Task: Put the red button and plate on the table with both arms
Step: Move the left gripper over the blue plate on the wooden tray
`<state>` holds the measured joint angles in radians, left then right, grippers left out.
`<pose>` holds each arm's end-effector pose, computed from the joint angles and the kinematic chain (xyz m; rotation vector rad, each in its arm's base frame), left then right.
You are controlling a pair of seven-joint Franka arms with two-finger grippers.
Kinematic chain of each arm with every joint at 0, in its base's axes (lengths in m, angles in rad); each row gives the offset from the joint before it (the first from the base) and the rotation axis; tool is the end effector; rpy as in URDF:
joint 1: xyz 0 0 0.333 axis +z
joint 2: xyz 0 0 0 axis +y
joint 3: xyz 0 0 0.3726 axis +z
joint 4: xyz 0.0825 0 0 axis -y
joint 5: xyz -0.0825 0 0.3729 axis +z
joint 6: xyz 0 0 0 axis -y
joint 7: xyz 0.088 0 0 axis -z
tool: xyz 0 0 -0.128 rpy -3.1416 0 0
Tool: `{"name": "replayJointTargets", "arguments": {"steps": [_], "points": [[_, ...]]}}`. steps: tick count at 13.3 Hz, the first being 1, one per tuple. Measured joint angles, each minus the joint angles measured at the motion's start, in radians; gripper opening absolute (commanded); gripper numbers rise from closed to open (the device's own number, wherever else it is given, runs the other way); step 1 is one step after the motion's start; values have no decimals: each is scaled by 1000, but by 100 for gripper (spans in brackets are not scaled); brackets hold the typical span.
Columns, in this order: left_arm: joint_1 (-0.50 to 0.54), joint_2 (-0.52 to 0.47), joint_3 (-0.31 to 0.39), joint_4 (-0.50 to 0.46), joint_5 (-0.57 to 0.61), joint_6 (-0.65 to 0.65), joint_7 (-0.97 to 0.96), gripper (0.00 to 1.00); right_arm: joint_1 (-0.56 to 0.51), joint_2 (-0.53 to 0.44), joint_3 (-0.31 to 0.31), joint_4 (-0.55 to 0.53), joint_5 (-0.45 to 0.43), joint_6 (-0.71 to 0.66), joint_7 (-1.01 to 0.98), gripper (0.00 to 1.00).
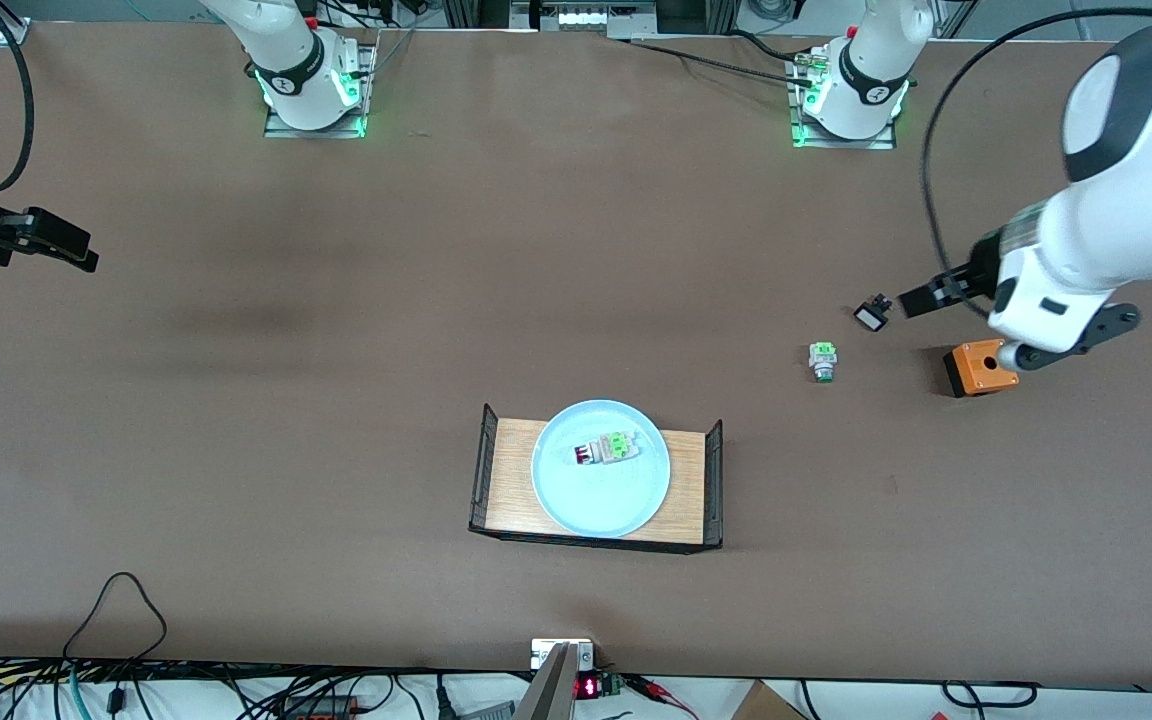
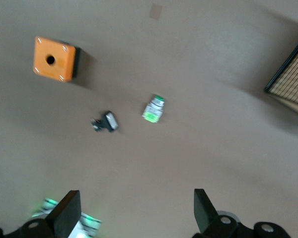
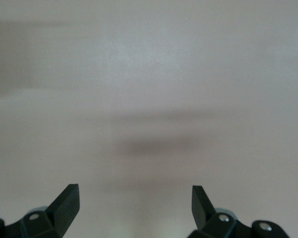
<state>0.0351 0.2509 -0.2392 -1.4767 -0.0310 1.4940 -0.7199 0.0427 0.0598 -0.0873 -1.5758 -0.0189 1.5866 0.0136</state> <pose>0.5981 -0.1102 0.5559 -2.9956 -0.7928 0.3783 0.5630 -0.0259 0.6262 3.1160 -0.0895 -0.0766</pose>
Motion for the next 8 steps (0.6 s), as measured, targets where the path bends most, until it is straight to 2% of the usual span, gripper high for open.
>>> {"name": "replayJointTargets", "arguments": {"steps": [4, 8], "points": [[-112, 140, 0, 163, -8, 14, -443, 100, -1, 0, -1, 0, -1, 2, 0, 100], [-195, 282, 2, 349, -8, 41, -761, 100, -3, 4, -7, 0, -2, 2, 0, 100]]}}
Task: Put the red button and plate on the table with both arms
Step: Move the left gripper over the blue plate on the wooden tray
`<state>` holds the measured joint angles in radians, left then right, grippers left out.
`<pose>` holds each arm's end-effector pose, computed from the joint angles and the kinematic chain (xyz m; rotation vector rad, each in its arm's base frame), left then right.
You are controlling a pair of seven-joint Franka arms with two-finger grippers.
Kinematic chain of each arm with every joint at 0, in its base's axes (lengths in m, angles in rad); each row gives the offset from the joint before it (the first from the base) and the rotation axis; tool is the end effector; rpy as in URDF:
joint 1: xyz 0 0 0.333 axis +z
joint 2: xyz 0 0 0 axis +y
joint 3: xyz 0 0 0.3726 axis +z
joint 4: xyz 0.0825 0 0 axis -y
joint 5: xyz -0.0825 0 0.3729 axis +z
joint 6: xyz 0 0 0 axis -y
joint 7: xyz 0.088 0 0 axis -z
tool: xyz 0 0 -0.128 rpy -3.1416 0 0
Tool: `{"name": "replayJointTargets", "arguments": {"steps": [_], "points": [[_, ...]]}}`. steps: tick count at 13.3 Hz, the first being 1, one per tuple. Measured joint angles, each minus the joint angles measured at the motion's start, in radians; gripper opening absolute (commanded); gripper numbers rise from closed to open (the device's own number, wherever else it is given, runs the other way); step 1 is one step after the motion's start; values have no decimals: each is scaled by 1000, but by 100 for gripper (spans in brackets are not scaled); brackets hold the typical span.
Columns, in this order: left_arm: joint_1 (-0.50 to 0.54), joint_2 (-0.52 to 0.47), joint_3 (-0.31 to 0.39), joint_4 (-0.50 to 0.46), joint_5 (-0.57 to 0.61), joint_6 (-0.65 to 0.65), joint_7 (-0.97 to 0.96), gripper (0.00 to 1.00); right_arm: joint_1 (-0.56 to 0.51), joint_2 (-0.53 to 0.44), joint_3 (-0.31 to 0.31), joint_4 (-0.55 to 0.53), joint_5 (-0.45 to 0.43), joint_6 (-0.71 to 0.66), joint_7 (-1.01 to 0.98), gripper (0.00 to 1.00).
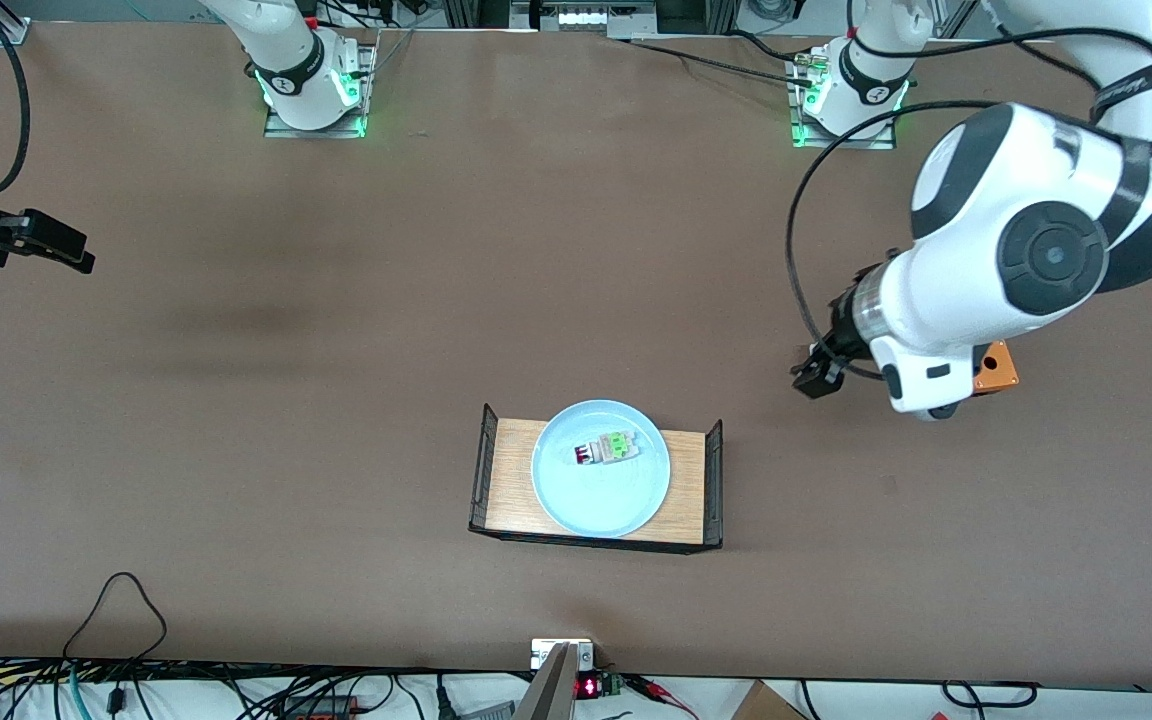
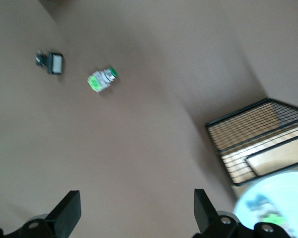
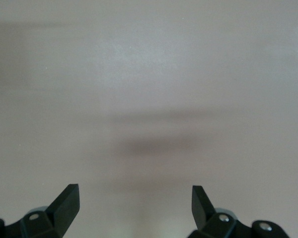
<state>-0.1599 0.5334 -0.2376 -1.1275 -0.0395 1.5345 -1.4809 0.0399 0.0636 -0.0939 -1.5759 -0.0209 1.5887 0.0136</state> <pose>0.6679 -0.2357 0.5305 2.6533 1.6439 -0.3066 0.5641 -0.0313 0.6242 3.1130 -0.1038 -0.0795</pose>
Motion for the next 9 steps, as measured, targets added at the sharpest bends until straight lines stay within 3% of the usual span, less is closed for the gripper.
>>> {"name": "replayJointTargets", "arguments": {"steps": [6, 9], "points": [[-66, 34, 5, 58, 0, 145, -254, 100, 0, 3, -1, 0, 0, 0, 0, 100], [-123, 43, 51, 59, 0, 194, -343, 100, -4, 8, -3, 0, -1, 1, 0, 100]]}}
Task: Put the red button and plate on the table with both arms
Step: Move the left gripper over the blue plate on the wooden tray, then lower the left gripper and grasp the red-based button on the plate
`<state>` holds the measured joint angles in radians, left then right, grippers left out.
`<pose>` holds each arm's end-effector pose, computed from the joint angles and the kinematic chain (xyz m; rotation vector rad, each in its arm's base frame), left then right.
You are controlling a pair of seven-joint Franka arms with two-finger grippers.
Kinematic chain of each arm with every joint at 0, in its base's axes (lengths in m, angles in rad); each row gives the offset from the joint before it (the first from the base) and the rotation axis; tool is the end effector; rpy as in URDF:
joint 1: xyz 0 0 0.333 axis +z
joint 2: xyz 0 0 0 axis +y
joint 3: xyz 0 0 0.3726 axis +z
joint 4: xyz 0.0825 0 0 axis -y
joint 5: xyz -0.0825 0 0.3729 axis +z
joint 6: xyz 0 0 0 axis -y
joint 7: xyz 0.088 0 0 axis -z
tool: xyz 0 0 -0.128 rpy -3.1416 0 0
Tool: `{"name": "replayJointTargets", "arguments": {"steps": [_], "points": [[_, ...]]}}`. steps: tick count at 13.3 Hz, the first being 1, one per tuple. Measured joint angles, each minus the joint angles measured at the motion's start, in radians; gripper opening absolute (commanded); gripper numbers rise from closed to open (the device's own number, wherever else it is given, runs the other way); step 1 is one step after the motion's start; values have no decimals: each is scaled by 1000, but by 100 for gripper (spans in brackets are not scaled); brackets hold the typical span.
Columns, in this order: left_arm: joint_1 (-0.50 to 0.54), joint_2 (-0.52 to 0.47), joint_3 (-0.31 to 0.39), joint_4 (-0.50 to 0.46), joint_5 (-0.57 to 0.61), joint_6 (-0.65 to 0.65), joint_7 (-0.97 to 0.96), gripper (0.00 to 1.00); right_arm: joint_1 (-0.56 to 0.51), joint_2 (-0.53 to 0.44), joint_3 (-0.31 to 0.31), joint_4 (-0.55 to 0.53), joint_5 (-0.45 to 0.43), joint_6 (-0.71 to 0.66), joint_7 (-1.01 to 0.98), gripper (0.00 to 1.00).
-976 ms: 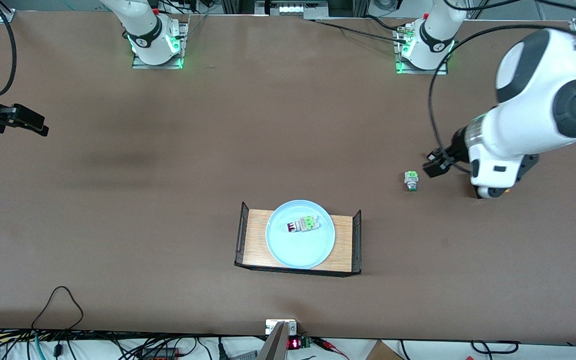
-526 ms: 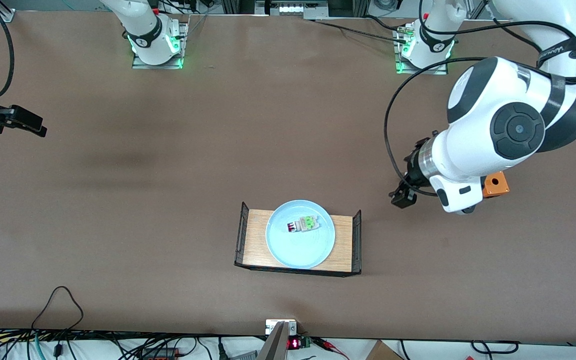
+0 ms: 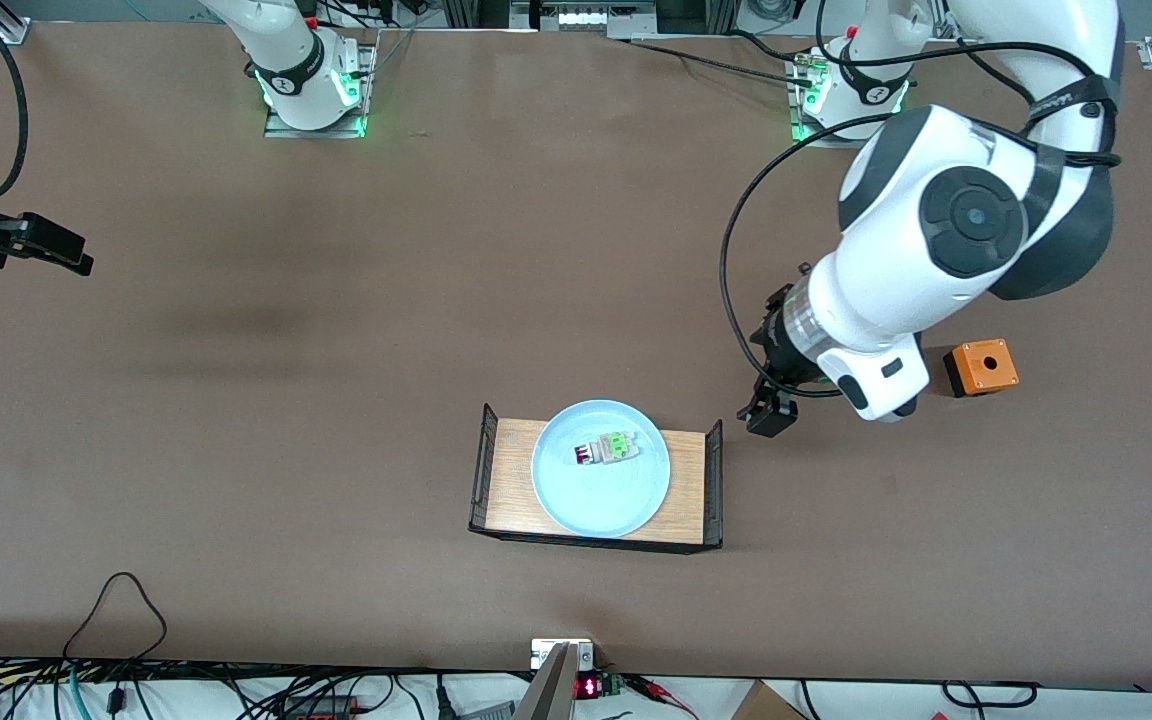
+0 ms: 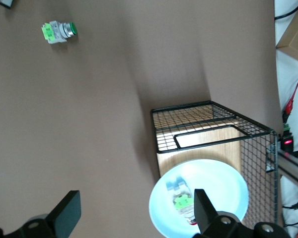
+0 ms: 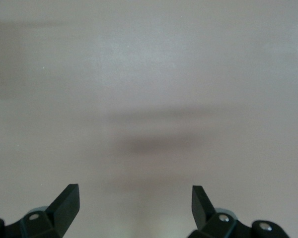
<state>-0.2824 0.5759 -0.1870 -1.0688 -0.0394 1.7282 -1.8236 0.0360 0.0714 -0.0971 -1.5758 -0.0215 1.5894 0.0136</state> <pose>0.6828 -0.3029 0.5405 2.2986 1.9221 -0.1328 0.5663 -0.0352 0.6199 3.1111 -0.1146 -0.0905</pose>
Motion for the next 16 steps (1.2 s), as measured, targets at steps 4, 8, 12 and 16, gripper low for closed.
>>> {"name": "replayJointTargets", "arguments": {"steps": [4, 8, 12, 16], "points": [[-49, 8, 35, 1, 0, 45, -78, 100, -1, 1, 0, 0, 0, 1, 0, 100], [-138, 66, 117, 21, 0, 79, -140, 100, -1, 1, 1, 0, 0, 5, 0, 100], [-249, 139, 222, 62, 0, 187, -234, 100, 1, 0, 4, 0, 0, 21, 0, 100], [-300, 162, 285, 101, 0, 227, -334, 100, 3, -4, 5, 1, 0, 21, 0, 100]]}}
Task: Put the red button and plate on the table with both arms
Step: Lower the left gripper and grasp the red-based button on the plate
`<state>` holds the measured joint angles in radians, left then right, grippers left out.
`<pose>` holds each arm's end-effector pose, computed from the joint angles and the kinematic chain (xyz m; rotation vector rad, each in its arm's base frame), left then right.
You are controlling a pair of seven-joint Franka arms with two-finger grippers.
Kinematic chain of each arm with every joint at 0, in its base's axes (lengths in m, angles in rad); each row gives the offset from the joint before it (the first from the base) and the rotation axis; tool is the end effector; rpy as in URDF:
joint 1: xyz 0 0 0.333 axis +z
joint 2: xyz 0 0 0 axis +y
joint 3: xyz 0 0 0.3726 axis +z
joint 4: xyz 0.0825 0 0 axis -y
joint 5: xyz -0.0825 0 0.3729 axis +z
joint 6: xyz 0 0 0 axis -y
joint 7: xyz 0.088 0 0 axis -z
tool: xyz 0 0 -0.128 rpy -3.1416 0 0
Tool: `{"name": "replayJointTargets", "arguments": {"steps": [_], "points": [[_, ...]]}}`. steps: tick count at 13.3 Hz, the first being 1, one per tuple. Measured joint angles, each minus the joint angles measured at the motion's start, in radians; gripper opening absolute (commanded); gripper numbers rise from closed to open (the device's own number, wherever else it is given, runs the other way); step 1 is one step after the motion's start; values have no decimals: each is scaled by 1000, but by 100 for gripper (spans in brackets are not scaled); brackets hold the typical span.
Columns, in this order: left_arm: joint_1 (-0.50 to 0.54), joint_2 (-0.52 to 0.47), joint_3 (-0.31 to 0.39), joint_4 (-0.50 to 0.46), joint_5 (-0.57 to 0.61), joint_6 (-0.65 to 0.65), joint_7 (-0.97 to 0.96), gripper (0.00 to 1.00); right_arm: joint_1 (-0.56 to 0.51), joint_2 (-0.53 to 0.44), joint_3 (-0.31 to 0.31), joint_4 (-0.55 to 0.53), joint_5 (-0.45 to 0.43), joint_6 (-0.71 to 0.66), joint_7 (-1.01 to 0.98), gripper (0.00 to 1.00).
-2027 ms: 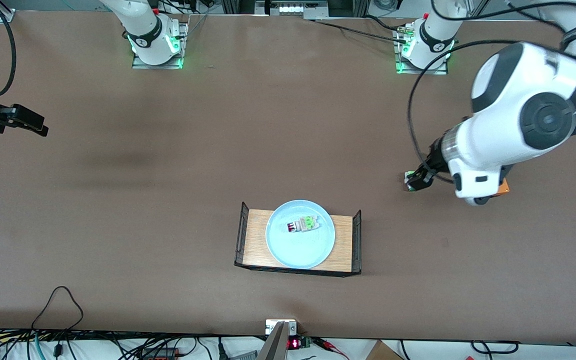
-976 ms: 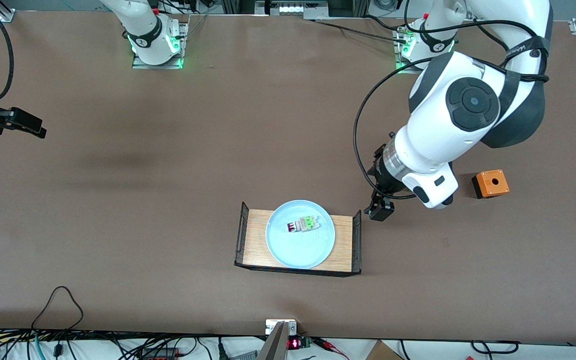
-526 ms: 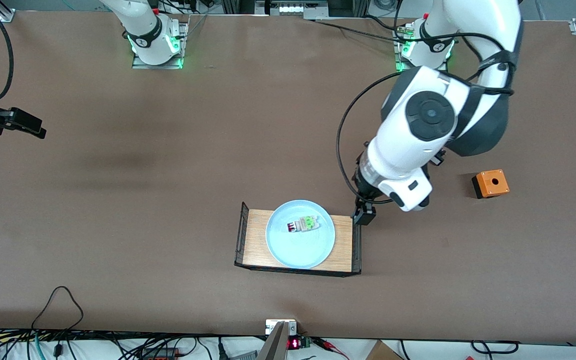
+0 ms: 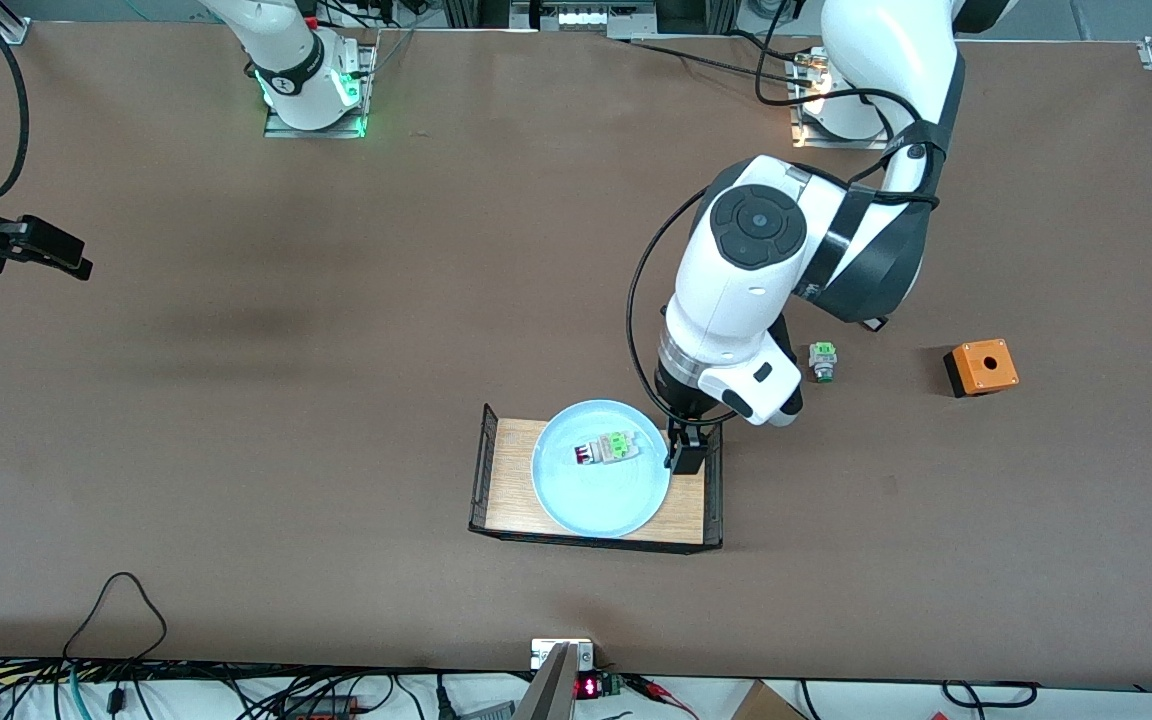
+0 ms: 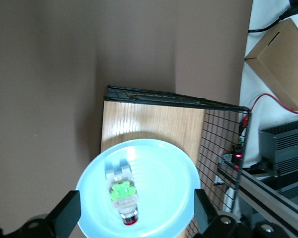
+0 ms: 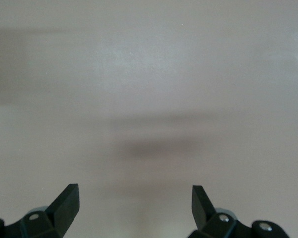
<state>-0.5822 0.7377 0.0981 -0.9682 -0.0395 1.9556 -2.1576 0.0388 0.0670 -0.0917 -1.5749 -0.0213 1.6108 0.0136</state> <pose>0.6996 -0.4062 0.4839 1.9680 2.1303 0.1251 0.5681 -0.0308 0.6246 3.1128 -0.1015 -0.0488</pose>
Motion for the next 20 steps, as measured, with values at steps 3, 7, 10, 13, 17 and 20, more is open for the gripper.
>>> {"name": "replayJointTargets", "arguments": {"steps": [3, 7, 10, 13, 17, 20], "points": [[-13, 26, 14, 35, 0, 15, -54, 100, 2, -2, 1, 0, 0, 0, 0, 100], [-107, 98, 108, 45, 0, 102, -115, 100, 3, -12, 4, -9, 0, -3, 0, 100], [-131, 140, 125, 59, 0, 110, -157, 100, 3, -18, 4, -14, 0, -7, 0, 100], [-131, 166, 132, 64, 0, 126, -170, 100, 3, -20, 4, -15, 0, -15, 0, 100], [-131, 203, 141, 73, 0, 140, -191, 100, 3, -20, 4, -16, 0, -15, 0, 100], [-132, 225, 144, 91, 0, 152, -195, 100, 3, -20, 4, -16, 0, -15, 0, 100]]}}
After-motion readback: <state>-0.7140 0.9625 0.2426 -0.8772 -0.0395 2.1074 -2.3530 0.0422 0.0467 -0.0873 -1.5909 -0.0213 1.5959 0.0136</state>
